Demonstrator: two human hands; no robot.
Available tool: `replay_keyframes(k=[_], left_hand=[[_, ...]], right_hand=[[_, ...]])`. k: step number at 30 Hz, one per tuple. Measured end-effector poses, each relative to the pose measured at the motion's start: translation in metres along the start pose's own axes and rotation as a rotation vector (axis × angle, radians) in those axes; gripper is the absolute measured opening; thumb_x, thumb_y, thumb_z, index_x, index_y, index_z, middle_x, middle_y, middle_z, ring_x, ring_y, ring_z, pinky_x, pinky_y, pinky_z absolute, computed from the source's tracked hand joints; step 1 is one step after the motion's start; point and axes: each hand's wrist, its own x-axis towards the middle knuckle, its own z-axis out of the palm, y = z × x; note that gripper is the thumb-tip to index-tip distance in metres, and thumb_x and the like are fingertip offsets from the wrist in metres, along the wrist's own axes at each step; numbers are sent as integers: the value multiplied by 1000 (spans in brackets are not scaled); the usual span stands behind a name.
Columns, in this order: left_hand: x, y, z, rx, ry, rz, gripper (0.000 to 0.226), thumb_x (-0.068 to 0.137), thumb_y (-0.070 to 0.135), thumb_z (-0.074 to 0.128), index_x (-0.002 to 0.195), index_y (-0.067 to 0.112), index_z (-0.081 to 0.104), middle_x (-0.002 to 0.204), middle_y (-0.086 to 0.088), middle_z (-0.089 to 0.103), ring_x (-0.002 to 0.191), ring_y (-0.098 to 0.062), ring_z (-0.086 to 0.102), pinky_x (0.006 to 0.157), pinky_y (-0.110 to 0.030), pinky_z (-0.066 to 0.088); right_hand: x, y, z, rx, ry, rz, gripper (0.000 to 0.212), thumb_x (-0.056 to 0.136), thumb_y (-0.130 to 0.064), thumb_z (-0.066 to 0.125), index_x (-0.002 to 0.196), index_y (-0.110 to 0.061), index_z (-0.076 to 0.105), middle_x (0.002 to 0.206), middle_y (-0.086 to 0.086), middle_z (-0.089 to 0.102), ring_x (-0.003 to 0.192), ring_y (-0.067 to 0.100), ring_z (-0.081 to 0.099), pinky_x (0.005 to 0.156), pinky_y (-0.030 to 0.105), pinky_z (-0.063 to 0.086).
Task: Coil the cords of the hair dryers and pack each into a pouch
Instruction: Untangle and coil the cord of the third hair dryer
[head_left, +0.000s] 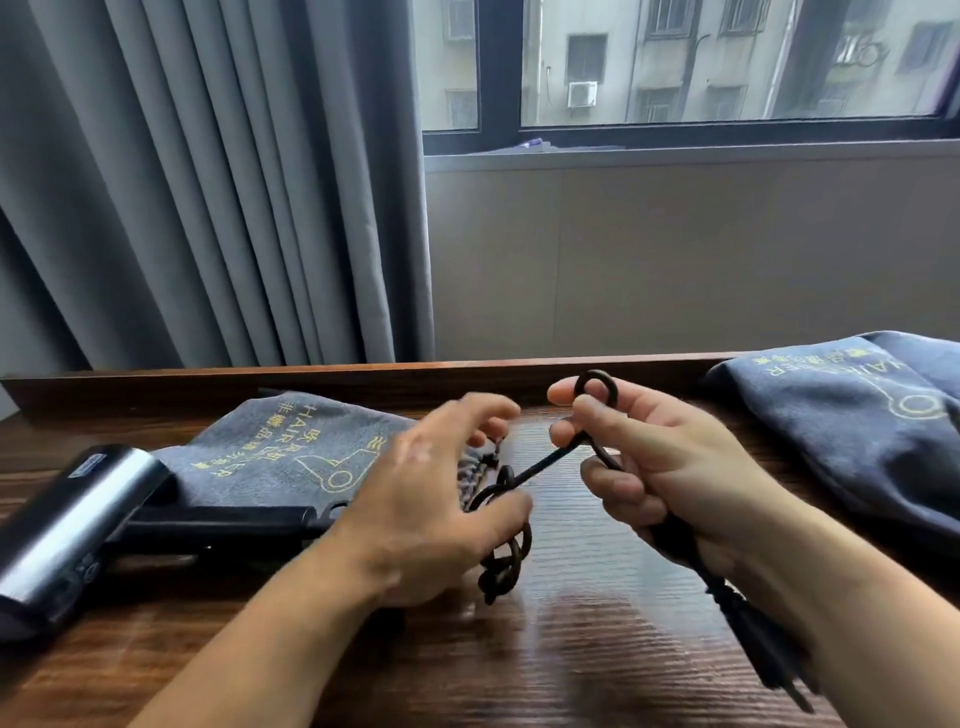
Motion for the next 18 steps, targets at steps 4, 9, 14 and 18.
replay_keyframes(k=[4,9,14,18], left_hand=[[4,-10,7,-73,-282,-165,31,88,44,71,116,34,63,105,10,71,98,-7,66,93,-41,54],[6,-8,0,-395,-150,-255,26,88,15,77,109,24,65,97,-4,77,90,-28,74,84,-53,58],[4,-12,-3,-467,-129,-266,31,89,5,74,114,18,59,101,-4,78,95,-19,75,92,-44,59],[3,-13,2,-370,-61,-192,27,85,14,81,105,26,68,98,5,77,92,-14,72,90,-37,58]], right_hand=[[-3,-8,-1,-150,-49,-94,28,80,-26,65,106,-14,66,91,17,69,39,11,32,35,12,21],[-4,-15,-18,-451,-46,-252,22,78,-27,72,95,-13,66,87,21,54,45,16,27,40,19,24],[1,-10,-41,-1121,61,-397,20,83,-37,78,86,-24,63,59,-5,51,53,9,38,53,29,36],[0,-4,-40,-1216,44,-409,11,87,-29,75,90,-36,68,64,-4,65,55,15,55,56,36,50]])
